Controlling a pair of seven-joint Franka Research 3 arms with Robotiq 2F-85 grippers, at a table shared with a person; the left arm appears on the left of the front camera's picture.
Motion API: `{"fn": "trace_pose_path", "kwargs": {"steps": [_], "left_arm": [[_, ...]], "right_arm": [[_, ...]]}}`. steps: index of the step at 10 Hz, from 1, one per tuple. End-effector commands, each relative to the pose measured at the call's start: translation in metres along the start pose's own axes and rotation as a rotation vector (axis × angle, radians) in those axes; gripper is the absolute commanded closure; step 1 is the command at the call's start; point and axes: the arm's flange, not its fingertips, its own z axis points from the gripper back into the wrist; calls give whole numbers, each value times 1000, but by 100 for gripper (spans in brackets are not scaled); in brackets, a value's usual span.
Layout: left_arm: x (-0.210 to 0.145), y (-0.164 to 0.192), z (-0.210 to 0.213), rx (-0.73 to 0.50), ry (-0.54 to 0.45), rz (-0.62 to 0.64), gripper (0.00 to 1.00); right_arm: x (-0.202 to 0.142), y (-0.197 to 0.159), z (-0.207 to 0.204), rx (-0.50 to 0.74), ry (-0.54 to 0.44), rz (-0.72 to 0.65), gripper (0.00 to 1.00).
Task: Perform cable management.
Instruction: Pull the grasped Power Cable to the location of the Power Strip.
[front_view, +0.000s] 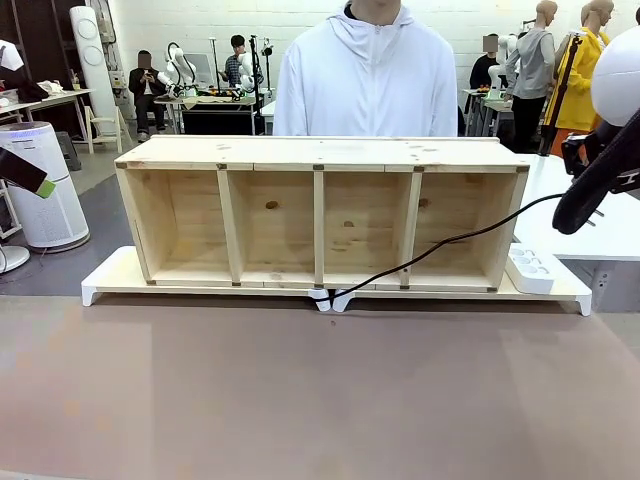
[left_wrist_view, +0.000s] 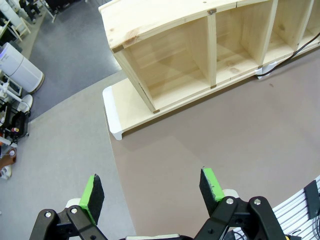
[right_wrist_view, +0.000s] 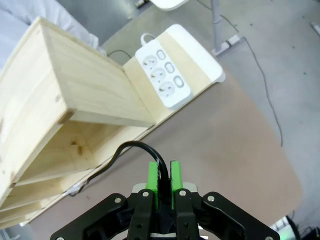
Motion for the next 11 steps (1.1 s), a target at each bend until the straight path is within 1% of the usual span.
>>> {"fn": "trace_pose_path", "kwargs": {"steps": [1, 2, 3, 4, 5, 6, 7, 8, 9, 10, 11], "left_arm": [[2, 0, -1, 4, -4, 0, 0], [2, 0, -1, 4, -4, 0, 0], [2, 0, -1, 4, -4, 0, 0], [2, 0, -1, 4, -4, 0, 0], [2, 0, -1, 4, -4, 0, 0], [2, 0, -1, 4, -4, 0, 0], [2, 0, -1, 4, -4, 0, 0], [2, 0, -1, 4, -4, 0, 0], [2, 0, -1, 4, -4, 0, 0], [2, 0, -1, 4, -4, 0, 0], [2, 0, -1, 4, -4, 0, 0]], "right_arm": [[45, -10, -4, -104, -7, 115, 88], [64, -5, -7, -145, -9, 210, 88], [79, -1, -9, -179, -56, 279, 88], [93, 2, -9, -190, -99, 317, 88], [105, 7, -8, -185, -113, 296, 88], [119, 15, -7, -186, -76, 253, 88], [127, 20, -7, -184, -57, 236, 88], [130, 28, -9, -158, -13, 226, 88], [128, 33, -12, -164, 48, 233, 88], [125, 38, -13, -152, 128, 195, 88], [123, 42, -13, -136, 194, 213, 88]]}}
